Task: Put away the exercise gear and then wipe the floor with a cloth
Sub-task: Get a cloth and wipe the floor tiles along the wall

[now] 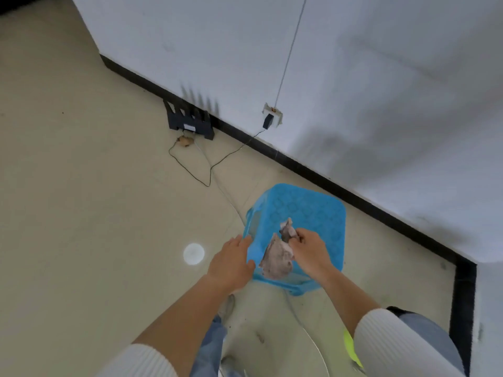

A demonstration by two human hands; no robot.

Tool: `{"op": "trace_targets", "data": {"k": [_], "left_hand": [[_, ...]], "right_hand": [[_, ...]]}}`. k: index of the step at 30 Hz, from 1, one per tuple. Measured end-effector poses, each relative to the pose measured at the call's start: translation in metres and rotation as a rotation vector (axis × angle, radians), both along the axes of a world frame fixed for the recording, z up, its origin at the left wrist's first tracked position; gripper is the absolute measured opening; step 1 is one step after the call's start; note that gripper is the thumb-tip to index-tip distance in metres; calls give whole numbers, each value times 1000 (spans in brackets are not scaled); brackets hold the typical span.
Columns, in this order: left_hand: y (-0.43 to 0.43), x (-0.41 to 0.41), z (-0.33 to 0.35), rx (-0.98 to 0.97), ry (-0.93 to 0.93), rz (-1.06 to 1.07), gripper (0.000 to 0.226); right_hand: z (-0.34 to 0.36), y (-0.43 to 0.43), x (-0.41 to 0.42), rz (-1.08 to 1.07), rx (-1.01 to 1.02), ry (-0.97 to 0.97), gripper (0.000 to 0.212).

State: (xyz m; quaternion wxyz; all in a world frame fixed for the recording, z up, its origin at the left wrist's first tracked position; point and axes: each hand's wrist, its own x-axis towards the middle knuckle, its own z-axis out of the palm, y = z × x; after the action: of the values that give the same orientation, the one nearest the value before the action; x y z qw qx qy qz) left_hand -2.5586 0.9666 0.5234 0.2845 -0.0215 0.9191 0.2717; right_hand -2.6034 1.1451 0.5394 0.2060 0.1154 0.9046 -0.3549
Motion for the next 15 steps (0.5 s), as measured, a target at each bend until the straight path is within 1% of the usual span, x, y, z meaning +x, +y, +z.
{"op": "trace_targets", "data": {"k": [3, 5, 8, 11, 12, 13, 15], "left_hand": [[-18, 47, 42, 79, 112, 154, 66], [-34, 83, 69, 104, 168, 253, 64], [-64, 134, 109, 117, 243, 360, 58], [-97, 185, 147, 137, 285, 503, 53], [-108, 204, 158, 151, 286, 558, 52], [-120, 222, 167, 163, 286, 613, 47], [-146, 263, 183, 175, 309, 722, 27]], "right_hand": [[47, -31, 28, 176, -86, -37, 21], [78, -56, 48, 301, -137, -80, 22], [120, -102, 76, 400, -238, -147, 26], [154, -156, 105, 516, -313, -250, 12], [164, -175, 116, 572, -315, -279, 11], [174, -195, 129, 635, -306, -306, 11], [191, -236, 158, 765, -285, -346, 12]]}}
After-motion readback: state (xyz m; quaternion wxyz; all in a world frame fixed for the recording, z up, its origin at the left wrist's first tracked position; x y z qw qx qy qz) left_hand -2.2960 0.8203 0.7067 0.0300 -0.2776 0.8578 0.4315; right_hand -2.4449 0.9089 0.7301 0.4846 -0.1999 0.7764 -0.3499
